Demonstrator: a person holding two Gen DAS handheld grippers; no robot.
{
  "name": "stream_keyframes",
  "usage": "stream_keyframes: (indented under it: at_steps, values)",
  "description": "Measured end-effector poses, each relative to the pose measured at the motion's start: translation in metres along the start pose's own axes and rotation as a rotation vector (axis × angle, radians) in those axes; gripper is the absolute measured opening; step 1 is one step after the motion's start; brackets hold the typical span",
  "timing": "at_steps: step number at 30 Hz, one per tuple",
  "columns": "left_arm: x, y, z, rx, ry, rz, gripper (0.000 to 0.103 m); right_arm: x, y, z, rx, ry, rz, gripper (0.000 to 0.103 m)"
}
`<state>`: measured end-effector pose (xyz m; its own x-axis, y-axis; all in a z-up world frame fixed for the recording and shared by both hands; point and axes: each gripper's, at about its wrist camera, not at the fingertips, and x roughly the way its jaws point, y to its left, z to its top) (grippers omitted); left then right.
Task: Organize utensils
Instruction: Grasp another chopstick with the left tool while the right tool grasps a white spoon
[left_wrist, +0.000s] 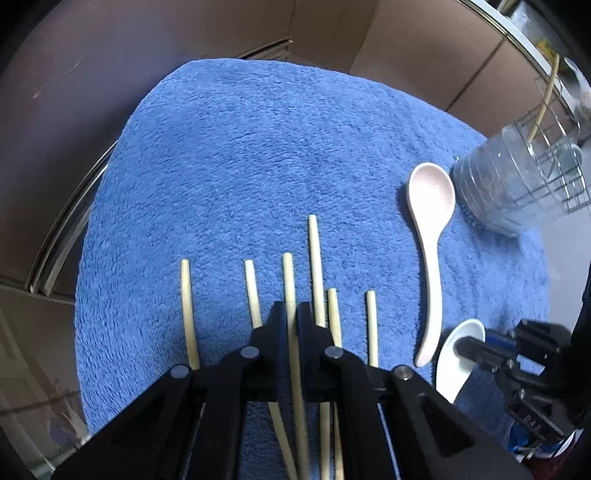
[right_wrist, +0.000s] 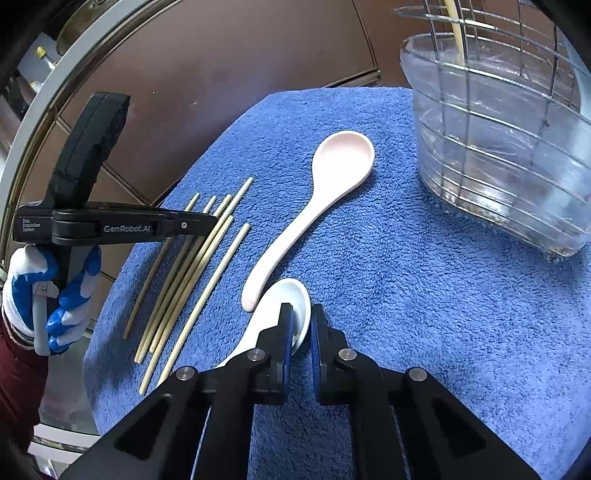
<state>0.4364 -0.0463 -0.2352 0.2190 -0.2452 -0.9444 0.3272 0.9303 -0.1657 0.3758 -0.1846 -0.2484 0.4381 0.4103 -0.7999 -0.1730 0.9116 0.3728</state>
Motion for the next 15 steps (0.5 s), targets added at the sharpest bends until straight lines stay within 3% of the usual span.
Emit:
stream_keyframes:
  at_steps: [5, 9, 15]
  values:
    - [-0.018, 0.009, -0.012, -0.064, -0.089, -0.049, 0.004, -0.020, 0.003, -0.005, -0.017, -0.047, -0.015, 0.007]
    - [-0.060, 0.004, -0.027, -0.075, -0.226, -0.103, 0.004, -0.047, 0.014, -0.011, -0.049, -0.113, -0.044, 0.005]
    - [-0.142, -0.025, -0.048, -0.031, -0.456, -0.101, 0.004, -0.108, 0.028, -0.018, -0.082, -0.270, -0.129, 0.005]
